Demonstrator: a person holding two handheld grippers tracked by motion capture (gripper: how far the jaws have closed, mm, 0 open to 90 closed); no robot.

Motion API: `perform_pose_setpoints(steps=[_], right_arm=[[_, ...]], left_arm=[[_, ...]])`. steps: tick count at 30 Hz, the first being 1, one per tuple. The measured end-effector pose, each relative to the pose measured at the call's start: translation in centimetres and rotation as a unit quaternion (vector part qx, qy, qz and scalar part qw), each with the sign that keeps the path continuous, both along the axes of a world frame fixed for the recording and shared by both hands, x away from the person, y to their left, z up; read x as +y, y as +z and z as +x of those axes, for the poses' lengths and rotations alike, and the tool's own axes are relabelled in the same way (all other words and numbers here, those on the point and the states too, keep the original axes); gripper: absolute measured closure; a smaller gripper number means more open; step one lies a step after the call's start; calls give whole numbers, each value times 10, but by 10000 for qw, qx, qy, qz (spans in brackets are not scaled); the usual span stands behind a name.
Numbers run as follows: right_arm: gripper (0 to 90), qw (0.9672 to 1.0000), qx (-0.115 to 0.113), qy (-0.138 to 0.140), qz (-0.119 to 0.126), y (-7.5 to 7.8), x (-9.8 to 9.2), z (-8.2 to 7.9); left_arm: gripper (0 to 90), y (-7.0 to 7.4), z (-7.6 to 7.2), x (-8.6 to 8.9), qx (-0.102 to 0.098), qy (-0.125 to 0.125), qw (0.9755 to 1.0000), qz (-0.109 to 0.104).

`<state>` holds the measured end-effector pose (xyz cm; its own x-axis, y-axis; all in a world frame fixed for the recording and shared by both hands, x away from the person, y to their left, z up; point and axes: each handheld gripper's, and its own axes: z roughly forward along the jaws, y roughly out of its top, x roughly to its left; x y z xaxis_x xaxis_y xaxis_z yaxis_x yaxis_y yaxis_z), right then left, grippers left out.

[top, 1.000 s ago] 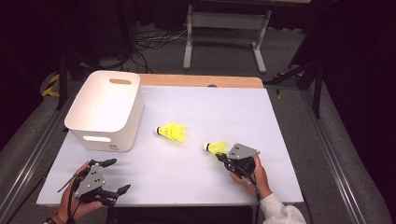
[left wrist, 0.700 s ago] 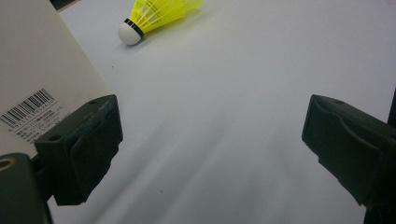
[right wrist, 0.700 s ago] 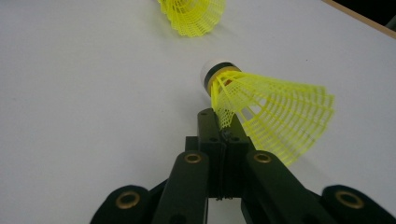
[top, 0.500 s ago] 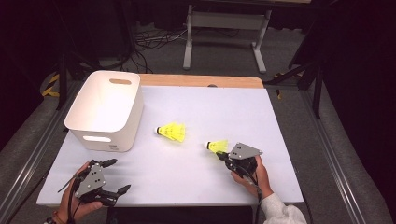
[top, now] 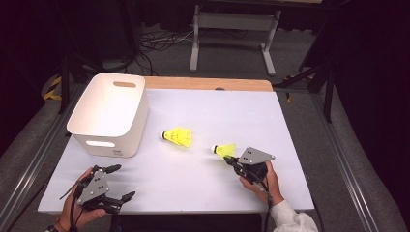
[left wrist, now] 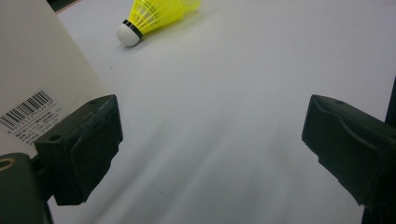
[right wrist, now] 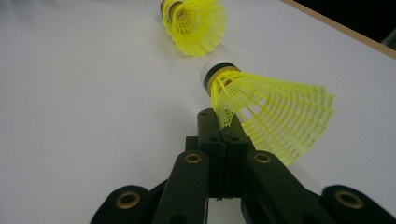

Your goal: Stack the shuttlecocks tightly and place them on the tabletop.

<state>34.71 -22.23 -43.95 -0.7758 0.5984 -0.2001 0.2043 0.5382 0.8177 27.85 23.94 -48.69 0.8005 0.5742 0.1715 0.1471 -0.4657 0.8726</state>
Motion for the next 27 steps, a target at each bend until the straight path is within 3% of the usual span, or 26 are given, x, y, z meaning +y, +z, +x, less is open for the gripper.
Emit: perform_pose_setpoints(steps=[13, 27], right_arm=[[899, 9999, -70, 75, 116, 7, 2, 4], [899, 9996, -78, 280, 62, 9, 27, 25]], left_arm=[[59, -1, 1, 0, 16, -13, 10000, 15], [60, -1, 1, -1, 51, -36, 10000, -9]])
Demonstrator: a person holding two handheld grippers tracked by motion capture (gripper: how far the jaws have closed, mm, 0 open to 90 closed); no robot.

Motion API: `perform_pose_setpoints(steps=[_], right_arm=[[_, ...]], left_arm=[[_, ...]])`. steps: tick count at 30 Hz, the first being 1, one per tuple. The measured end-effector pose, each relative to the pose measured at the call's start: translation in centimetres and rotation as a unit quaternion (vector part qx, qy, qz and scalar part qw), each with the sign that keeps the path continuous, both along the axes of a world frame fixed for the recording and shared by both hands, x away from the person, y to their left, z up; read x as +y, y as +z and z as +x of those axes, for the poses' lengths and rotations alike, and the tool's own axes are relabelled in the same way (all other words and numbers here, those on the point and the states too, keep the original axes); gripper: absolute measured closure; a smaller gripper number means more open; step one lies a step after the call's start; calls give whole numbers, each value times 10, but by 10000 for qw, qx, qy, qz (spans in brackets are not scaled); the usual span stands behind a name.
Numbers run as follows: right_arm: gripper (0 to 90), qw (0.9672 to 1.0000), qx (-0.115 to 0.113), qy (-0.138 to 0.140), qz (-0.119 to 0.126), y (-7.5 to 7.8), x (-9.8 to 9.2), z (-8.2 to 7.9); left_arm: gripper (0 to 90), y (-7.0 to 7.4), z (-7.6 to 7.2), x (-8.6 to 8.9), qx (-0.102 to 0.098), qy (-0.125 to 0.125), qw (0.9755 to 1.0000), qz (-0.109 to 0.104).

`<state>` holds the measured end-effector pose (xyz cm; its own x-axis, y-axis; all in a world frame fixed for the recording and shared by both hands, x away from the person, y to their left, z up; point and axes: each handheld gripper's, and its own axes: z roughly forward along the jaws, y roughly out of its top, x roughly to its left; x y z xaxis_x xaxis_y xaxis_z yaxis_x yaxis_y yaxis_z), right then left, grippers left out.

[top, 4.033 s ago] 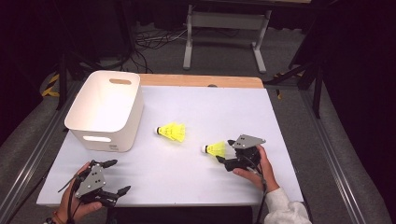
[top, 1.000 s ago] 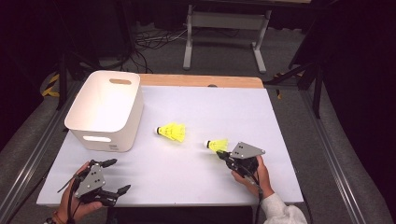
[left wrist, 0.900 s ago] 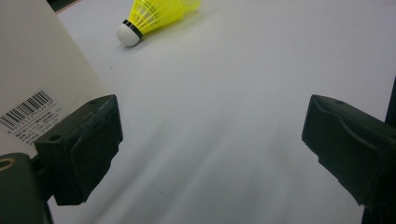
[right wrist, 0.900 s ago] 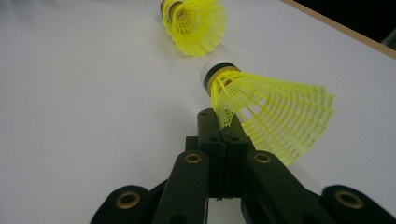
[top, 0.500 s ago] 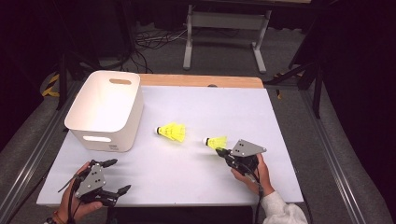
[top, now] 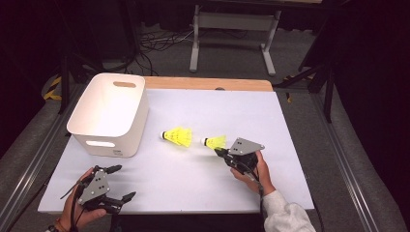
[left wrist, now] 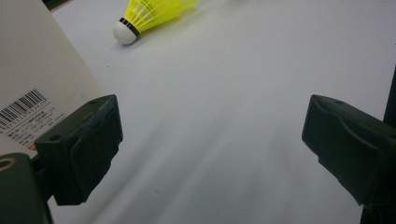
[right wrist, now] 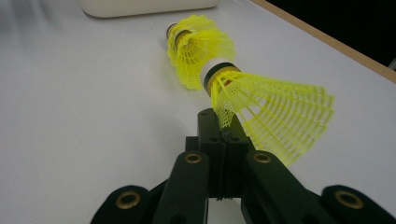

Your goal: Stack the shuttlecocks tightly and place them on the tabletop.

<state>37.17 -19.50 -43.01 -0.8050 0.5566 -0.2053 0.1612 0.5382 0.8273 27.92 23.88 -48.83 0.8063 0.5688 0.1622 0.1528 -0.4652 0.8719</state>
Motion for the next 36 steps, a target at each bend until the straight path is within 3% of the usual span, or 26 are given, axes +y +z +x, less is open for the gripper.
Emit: perform_pose_setpoints(steps=[7, 17, 23, 36], right_arm=[[899, 9996, 131, 237, -61, -5, 25, 20], [898, 9986, 346, 293, -271, -17, 51, 40], [897, 9982, 473, 346, -113, -20, 60, 47], [877, 9968, 662, 437, -55, -25, 81, 57]], left_arm=[[60, -1, 0, 0, 29, -36, 10000, 4], [61, -1, 1, 0, 42, -87, 10000, -1], [62, -2, 1, -1, 55, -103, 9999, 1], [62, -2, 1, -1, 110, -171, 9998, -81]])
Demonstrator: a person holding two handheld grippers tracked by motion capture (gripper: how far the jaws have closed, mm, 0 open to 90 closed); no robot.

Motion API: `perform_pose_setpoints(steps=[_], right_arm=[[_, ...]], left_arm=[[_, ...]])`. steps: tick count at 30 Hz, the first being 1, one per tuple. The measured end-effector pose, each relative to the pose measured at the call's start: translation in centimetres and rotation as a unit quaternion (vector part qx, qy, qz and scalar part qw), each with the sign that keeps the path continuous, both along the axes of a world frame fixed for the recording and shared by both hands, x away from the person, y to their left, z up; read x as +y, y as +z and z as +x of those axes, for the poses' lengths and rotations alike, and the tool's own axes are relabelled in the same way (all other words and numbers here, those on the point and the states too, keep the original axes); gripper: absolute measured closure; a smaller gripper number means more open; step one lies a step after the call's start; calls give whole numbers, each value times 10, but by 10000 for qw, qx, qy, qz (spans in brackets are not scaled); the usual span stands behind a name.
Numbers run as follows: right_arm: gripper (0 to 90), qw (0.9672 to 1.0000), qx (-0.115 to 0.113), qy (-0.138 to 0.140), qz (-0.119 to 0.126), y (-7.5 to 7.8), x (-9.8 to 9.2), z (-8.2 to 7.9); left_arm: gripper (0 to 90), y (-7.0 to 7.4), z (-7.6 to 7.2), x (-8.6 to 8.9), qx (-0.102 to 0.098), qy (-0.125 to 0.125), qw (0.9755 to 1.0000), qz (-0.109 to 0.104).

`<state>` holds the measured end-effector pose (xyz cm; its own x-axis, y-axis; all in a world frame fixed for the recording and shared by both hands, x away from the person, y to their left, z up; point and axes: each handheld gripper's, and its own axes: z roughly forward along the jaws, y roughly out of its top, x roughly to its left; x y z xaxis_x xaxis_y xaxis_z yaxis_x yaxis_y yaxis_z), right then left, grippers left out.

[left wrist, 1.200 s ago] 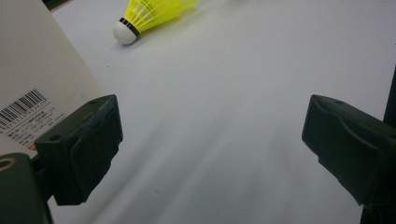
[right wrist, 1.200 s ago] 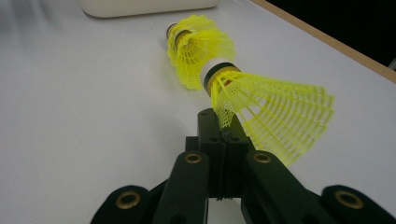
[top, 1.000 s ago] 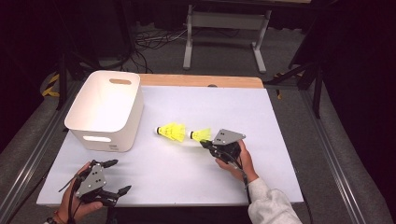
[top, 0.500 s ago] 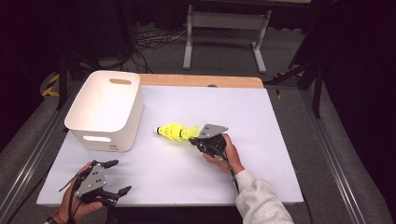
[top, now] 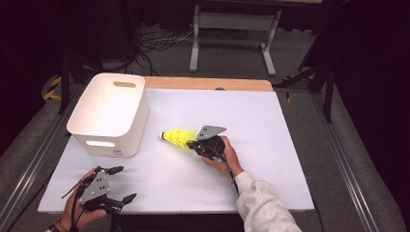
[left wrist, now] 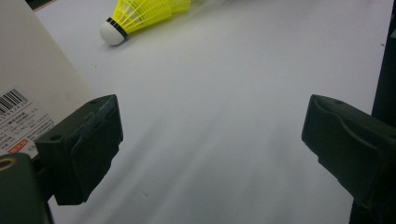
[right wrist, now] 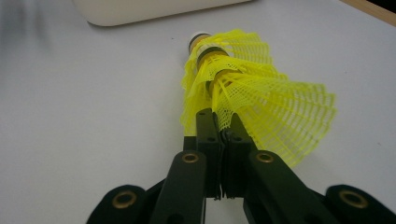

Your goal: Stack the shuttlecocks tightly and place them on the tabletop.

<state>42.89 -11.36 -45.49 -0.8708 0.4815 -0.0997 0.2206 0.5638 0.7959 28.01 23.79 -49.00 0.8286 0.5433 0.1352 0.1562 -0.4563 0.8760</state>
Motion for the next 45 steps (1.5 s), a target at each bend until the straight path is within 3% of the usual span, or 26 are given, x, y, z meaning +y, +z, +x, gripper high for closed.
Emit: perform_pose_setpoints(steps=[5, 9, 14, 18, 21, 29, 31, 36, 40, 45], right_arm=[[835, 9999, 84, -61, -49, -5, 4, 3], [751, 9998, 126, -106, -87, -7, 4, 3], [566, 9995, 127, -297, -14, -2, -2, 1], [468, 9983, -211, -534, 103, 9, -13, -9], [420, 9971, -612, -451, -99, 20, -14, -22], [326, 9901, -1323, -477, 38, 47, -27, -49], [296, 9892, -1370, -491, 173, 51, -32, -54], [227, 9871, -1496, -546, 186, 56, -40, -63], [195, 9869, -1479, -553, 316, 57, -48, -69], [126, 9871, -1465, -567, 318, 55, -53, -76]], left_arm=[[64, 0, 0, 0, 20, -17, 10000, -11], [64, 0, 0, 0, 12, -16, 10000, 23], [66, 0, -1, -1, -8, -16, 10000, 45], [66, 1, 0, 0, -11, 3, 10000, 14], [66, 2, -1, 0, -26, 12, 10000, -22], [79, 3, -3, -2, -150, 119, 9998, 73], [79, 3, -4, -3, -164, 157, 9997, 45], [79, 4, -3, -3, -234, 282, 9993, 57], [88, 5, -2, -1, -269, 470, 9985, -57], [92, 6, -2, 1, -313, 518, 9982, -31]])
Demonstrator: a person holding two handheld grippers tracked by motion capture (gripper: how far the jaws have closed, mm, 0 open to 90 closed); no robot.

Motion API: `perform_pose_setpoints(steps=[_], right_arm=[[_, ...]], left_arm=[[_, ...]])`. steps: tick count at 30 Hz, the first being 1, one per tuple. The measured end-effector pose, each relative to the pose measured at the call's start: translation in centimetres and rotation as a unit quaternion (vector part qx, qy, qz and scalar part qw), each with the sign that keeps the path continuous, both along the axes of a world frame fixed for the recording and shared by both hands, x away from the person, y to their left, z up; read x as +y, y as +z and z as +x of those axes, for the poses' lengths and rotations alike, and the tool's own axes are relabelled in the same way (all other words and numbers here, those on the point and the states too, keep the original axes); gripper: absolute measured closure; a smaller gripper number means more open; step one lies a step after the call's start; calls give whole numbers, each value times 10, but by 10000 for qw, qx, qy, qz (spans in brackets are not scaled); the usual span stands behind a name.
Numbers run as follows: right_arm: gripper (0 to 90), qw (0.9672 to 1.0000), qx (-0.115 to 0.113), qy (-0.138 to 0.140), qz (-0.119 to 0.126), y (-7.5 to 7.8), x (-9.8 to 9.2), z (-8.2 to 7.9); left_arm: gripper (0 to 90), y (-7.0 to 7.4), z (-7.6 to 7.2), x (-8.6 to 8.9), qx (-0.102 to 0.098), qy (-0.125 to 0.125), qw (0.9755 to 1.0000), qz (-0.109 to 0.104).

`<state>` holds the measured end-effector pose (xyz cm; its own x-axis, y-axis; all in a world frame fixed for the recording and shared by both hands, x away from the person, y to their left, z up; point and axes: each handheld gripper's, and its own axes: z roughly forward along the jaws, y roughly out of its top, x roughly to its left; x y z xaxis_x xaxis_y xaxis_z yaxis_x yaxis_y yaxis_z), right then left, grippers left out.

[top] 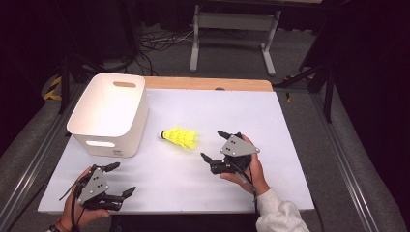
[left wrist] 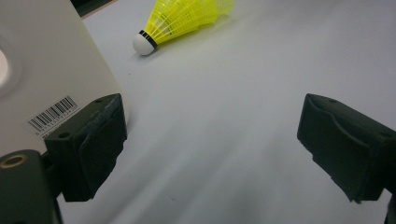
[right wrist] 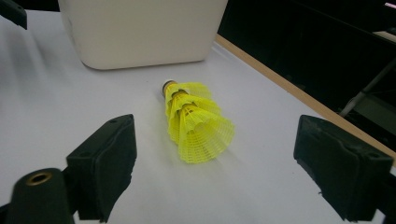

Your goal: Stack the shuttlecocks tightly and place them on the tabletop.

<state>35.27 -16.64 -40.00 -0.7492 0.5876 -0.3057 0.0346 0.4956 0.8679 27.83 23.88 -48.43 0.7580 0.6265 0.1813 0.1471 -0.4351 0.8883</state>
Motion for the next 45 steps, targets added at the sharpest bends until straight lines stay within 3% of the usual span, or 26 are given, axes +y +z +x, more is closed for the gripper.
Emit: perform_pose_setpoints(steps=[7, 13, 14, 16, 35, 45], right_arm=[[93, 9997, -30, 111, 233, -3, -12, -10], [81, 9990, -131, -277, 340, -8, -25, -15], [79, 9985, -91, -412, 354, -9, -28, -15], [96, 9982, 63, -396, 446, -11, -33, -15], [95, 9967, -303, -753, -46, -29, -64, -36], [105, 9962, -228, -844, -22, -39, -85, -43]], left_arm=[[86, -1, 1, 1, 66, -19, 10000, -32], [84, 0, 0, 2, 60, -11, 10000, -48], [84, -1, 0, 2, 68, -17, 10000, -52], [83, -1, 0, 2, 71, -29, 10000, -54], [77, -1, 1, 5, 49, 32, 10000, -75], [79, -1, 0, 7, 46, 46, 10000, -46]])
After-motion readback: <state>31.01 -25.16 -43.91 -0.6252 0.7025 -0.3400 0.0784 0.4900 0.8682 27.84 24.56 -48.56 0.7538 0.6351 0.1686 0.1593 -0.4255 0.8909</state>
